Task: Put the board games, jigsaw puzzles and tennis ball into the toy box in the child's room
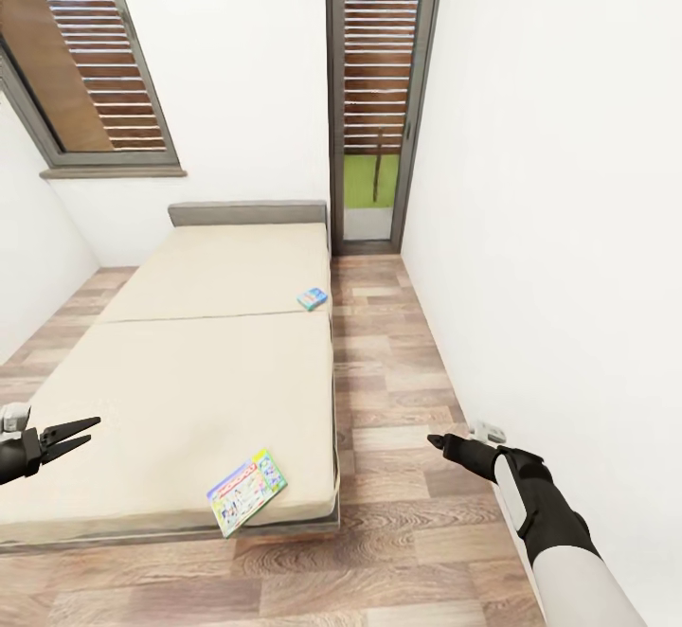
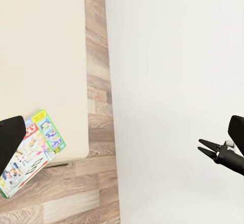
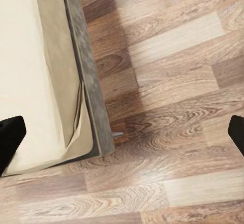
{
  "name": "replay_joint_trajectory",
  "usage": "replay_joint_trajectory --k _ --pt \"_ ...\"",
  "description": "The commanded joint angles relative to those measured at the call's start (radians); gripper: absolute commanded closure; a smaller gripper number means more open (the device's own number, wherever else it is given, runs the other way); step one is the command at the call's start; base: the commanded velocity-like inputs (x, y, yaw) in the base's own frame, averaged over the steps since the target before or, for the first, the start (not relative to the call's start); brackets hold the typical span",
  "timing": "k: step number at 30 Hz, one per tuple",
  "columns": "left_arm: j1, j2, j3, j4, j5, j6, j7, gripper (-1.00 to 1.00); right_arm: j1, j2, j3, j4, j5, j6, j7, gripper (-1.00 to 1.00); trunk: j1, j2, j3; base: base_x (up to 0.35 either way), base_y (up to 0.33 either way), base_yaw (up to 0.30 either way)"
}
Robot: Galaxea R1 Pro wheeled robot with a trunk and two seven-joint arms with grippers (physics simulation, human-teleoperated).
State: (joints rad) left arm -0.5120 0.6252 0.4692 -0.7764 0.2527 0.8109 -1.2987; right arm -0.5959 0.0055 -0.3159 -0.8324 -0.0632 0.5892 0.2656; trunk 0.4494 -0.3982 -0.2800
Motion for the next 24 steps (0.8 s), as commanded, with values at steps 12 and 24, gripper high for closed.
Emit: replay_joint_trajectory --k 12,24 --pt "-0.001 -0.001 0.000 0.000 0.002 0.009 -0.002 -1.00 -0.001 0.001 -0.003 -0.001 -0.006 0.007 0.001 -1.00 0.001 -0.002 0.018 0.000 0.000 0.000" --pt "-0.001 -0.001 0.000 0.000 0.002 0.009 -0.002 -1.00 -0.001 0.002 -0.003 -0.001 -0.006 0.006 0.001 -1.00 0.001 -0.002 0.038 0.000 0.000 0.000"
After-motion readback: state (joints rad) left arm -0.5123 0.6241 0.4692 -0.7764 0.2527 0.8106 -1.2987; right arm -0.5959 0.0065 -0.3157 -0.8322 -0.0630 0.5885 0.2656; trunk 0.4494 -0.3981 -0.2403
